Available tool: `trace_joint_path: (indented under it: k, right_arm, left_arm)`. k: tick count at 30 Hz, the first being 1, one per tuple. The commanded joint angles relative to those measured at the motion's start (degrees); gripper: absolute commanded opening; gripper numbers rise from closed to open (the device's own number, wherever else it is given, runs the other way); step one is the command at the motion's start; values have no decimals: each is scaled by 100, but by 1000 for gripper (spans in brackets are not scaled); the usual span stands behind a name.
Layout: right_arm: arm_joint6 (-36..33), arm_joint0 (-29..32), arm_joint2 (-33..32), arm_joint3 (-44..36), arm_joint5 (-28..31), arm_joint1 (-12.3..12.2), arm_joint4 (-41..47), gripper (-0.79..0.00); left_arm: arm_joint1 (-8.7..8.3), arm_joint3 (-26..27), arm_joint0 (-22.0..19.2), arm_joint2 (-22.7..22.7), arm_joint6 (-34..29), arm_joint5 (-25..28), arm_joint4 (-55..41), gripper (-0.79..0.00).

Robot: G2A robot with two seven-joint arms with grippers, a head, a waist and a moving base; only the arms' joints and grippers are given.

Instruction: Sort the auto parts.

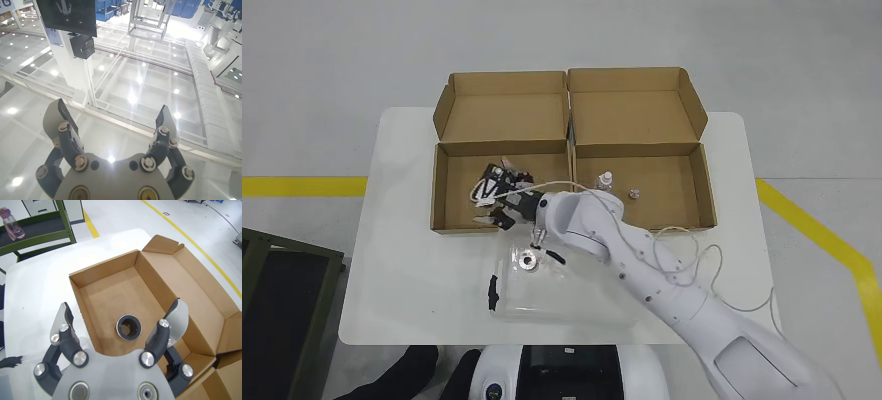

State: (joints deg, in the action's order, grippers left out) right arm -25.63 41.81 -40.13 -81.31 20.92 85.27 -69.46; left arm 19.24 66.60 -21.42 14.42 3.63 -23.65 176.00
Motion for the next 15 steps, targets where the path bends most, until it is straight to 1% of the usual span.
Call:
trace_joint_path:
  k: [1,9,15]
  right_arm:
    - [-85,276,-156,-446,161,-95,-123,0]
    - [-283,1341,-676,-1799,977,-432,-570,0]
    - [-302,1975,-903,-2351,1467,-617,-947,0]
  left_arm:
    - [0,0,0,0,0,0,0,0]
    - [0,0,0,0,0,0,0,0]
    - [0,0,0,0,0,0,0,0]
